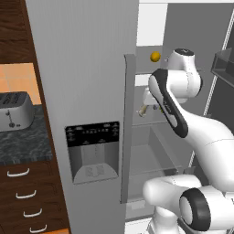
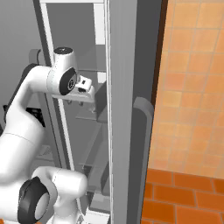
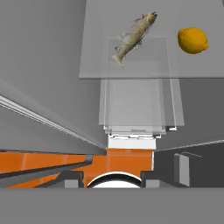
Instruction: Place one lemon and one fish in each tupperware on the nearby counter, to pack two identical lunches.
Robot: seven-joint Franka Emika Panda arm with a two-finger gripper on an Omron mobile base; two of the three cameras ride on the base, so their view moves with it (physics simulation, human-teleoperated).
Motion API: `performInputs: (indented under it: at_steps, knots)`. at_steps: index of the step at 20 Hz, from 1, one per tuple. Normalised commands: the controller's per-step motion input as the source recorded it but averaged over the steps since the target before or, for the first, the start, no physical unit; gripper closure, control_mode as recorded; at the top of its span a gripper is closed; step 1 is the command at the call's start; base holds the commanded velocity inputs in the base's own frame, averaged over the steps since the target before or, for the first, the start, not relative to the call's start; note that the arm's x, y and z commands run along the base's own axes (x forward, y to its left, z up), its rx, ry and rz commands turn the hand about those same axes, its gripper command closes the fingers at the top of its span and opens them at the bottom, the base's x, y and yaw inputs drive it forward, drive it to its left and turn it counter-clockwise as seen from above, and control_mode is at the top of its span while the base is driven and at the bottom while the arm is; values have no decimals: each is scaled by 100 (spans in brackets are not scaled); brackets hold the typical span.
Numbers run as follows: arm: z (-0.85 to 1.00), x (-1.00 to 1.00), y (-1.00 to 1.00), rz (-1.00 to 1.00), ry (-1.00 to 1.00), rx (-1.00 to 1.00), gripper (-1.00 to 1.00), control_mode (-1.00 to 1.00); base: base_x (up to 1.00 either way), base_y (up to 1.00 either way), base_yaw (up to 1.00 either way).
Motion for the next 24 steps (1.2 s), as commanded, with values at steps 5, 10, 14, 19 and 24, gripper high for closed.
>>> performInputs:
  at_steps: [5, 10, 14, 19, 24]
  knots:
    - [-29, -23, -10, 0, -10, 0, -100, -100, 0, 0, 0]
    - [-61, -5, -14, -2, -30, 0, -100, -100, 0, 0, 0]
    - [-33, 0, -4, -4, -25, 0, -100, -100, 0, 0, 0]
    - [0, 11, -32, -6, -5, 3, -100, -100, 0, 0, 0]
    - [0, 47, -20, 0, 0, 0, -100, -100, 0, 0, 0]
